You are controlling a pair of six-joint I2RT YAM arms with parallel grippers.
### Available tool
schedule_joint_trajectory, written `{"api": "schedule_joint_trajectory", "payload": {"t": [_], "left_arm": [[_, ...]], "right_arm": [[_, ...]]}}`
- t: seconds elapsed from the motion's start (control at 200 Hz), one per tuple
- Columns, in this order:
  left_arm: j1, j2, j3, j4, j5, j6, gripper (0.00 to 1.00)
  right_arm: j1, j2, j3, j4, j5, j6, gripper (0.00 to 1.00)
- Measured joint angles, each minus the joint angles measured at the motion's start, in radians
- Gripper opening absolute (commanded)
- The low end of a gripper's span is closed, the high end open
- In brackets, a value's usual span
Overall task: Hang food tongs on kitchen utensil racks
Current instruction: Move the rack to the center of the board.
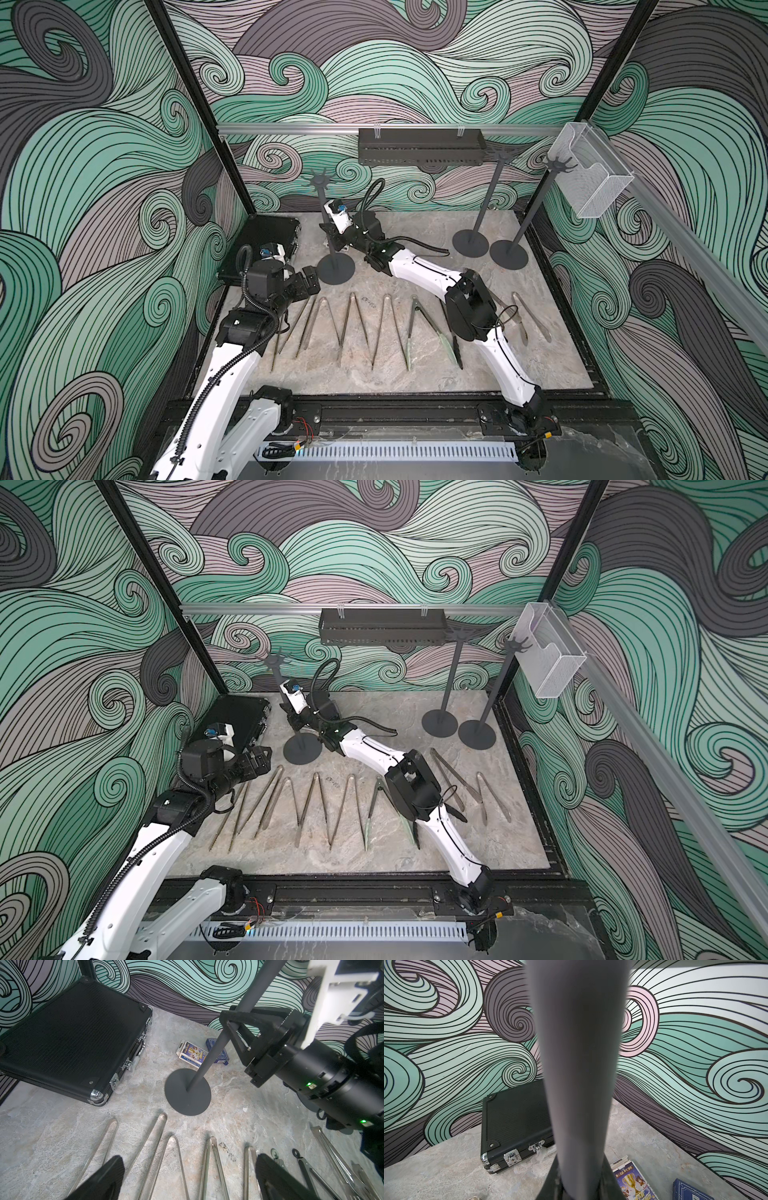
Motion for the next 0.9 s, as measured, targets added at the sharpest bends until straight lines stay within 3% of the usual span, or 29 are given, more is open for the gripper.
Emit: {"api": "schedule_joint_trajectory", "payload": {"t": [0.14, 0.35, 0.51, 0.605, 0.901], "left_arm": [[0.000, 0.000, 0.000, 0.000, 0.000, 0.000, 0.98], [0.000, 0.013, 0.000, -0.003, 0.000, 0.000, 0.99], [0.000, 0.014, 0.000, -0.009, 0.000, 0.000, 0.99], [0.000, 0.017, 0.001, -0.016, 0.000, 0.000, 0.99], [0.000, 0.019, 0.058, -0.106, -0.018, 0.000, 0.96]], "right_arm": [[0.000, 0.000, 0.000, 0.000, 0.001, -0.002, 0.02], [-0.002, 0.000, -0.002, 0.011, 0.027, -0.020, 0.55], [-0.009, 0.000, -0.003, 0.030, 0.050, -0.035, 0.78], [-0.013, -0.002, -0.015, 0.040, 0.055, -0.040, 0.99], [-0.012, -0.114, -0.200, 0.068, 0.056, -0.021, 0.99]]}}
